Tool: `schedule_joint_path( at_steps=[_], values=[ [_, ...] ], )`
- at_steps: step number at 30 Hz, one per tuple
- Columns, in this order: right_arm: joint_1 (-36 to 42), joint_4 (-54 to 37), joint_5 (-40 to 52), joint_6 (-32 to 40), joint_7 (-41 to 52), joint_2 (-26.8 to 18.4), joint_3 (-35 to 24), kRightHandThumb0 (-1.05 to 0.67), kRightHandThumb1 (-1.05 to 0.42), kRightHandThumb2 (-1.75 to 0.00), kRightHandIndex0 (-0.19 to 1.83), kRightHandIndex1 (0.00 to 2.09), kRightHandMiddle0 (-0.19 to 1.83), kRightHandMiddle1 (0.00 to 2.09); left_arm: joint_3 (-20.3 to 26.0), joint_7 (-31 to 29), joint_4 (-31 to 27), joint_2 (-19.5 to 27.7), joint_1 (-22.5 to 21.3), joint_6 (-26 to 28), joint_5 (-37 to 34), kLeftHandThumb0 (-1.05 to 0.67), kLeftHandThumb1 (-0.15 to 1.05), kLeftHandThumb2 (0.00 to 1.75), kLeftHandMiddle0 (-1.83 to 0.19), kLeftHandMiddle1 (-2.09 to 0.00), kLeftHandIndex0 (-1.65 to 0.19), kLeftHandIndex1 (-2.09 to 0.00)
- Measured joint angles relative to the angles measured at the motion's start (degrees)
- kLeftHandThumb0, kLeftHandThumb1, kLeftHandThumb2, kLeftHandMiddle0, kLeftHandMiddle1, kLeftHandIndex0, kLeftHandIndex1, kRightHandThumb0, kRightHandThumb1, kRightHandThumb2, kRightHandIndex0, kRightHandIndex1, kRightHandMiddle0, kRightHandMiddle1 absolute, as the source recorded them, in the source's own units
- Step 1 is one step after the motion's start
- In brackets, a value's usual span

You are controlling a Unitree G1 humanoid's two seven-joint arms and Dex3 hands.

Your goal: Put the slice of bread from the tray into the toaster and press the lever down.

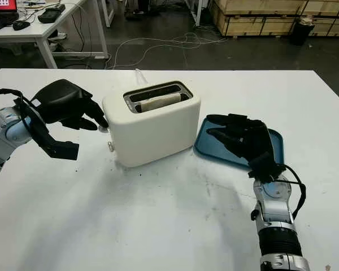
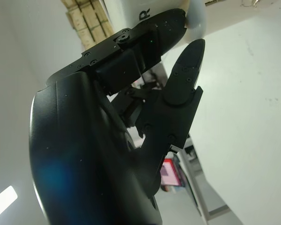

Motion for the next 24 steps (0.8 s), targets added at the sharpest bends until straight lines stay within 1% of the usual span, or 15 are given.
schedule_joint_path(
  at_steps=[2,5,9,12,13,15,16,19,22,23,24],
  values=[
    [0.0,0.0,0.0,0.0,0.0,0.0,0.0,-0.57,-0.89,0.00,1.15,0.11,1.08,0.00,0.0,0.8,0.6,-0.3,0.1,-0.1,-0.3,-0.25,0.77,0.01,-0.92,-1.51,-1.32,-0.01],
    [0.0,0.0,0.0,-0.1,0.2,0.0,0.0,-0.55,-0.89,0.00,1.16,0.11,1.09,0.00,0.2,2.8,1.4,-0.7,1.2,-0.4,-0.8,-0.25,0.78,0.01,-0.94,-1.45,-1.33,-0.01],
    [0.0,0.0,0.0,-0.3,0.6,0.0,0.0,-0.57,-0.89,0.00,1.16,0.11,1.09,0.00,0.4,5.0,1.6,-1.8,4.4,0.0,-1.5,-0.24,0.80,0.01,-0.92,-1.44,-1.30,0.00],
    [0.0,0.0,0.0,-0.3,0.6,-0.1,0.0,-0.57,-0.89,0.00,1.17,0.12,1.09,0.00,0.7,6.4,1.5,-3.3,7.3,0.8,-2.8,-0.23,0.80,0.01,-0.88,-1.50,-1.28,0.00],
    [0.0,0.0,0.0,-0.3,0.7,-0.1,0.0,-0.58,-0.89,0.00,1.17,0.12,1.09,0.00,0.8,6.8,1.5,-3.6,8.0,1.0,-3.2,-0.22,0.81,0.00,-0.84,-1.58,-1.26,0.00],
    [0.0,0.0,0.0,-0.3,0.9,-0.1,0.0,-0.57,-0.89,0.00,1.17,0.12,1.09,0.00,1.2,7.5,1.0,-4.7,9.6,2.2,-4.2,-0.22,0.80,0.00,-0.79,-1.66,-1.25,-0.01],
    [0.0,0.0,0.0,-0.3,0.9,-0.1,0.0,-0.57,-0.89,0.00,1.16,0.12,1.08,0.00,1.4,7.6,0.7,-5.4,10.6,2.9,-5.2,-0.22,0.80,0.01,-0.77,-1.66,-1.24,-0.01],
    [0.0,0.0,0.0,-0.3,0.9,-0.2,0.0,-0.57,-0.90,0.00,1.15,0.12,1.08,0.00,1.4,9.1,-0.1,-7.1,13.1,4.4,-6.4,-0.22,0.80,0.00,-0.78,-1.64,-1.24,-0.01],
    [0.1,-0.1,0.0,-0.3,0.9,-0.2,-0.1,-0.58,-0.90,0.00,1.15,0.11,1.09,0.00,1.1,10.2,-0.9,-8.4,15.1,6.4,-6.4,-0.23,0.81,0.00,-0.74,-1.72,-1.23,-0.01],
    [0.2,-0.1,0.0,-0.3,0.9,-0.2,-0.1,-0.59,-0.90,0.00,1.14,0.11,1.09,0.00,0.7,10.3,-1.1,-8.7,15.6,7.1,-6.4,-0.23,0.81,0.01,-0.73,-1.72,-1.23,0.00],
    [0.2,-0.1,0.0,-0.3,0.9,-0.2,-0.1,-0.59,-0.90,0.00,1.14,0.11,1.09,0.00,0.3,10.3,-1.5,-8.7,15.9,7.7,-6.3,-0.24,0.82,0.01,-0.75,-1.64,-1.23,0.00]
  ],
)
